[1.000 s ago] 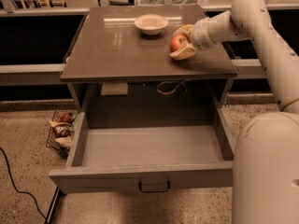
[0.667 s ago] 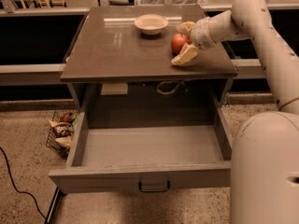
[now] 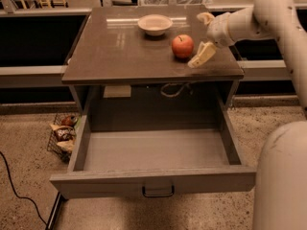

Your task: Pick apple from top drawer and place on counter

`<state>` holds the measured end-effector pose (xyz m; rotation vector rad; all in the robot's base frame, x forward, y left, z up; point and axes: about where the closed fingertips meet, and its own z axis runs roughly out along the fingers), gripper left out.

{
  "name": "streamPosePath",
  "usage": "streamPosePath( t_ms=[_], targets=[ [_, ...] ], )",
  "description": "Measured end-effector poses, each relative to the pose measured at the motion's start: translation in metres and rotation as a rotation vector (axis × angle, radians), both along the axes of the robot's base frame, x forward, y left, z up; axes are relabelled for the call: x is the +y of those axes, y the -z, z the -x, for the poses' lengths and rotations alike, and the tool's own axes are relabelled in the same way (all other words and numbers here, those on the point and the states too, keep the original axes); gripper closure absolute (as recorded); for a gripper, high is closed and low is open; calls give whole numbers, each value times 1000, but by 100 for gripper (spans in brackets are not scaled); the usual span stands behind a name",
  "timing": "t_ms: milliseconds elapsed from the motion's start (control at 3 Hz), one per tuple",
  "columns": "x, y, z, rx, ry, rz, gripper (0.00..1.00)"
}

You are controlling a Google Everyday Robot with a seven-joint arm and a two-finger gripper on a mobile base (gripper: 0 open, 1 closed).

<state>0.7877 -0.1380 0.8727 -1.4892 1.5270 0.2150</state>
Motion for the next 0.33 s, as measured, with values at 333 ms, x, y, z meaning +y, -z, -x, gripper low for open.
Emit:
streamPosePath(
  t_ms=[333],
  targets=[
    [-32,-23,20,-63,79,-19,0]
  ],
)
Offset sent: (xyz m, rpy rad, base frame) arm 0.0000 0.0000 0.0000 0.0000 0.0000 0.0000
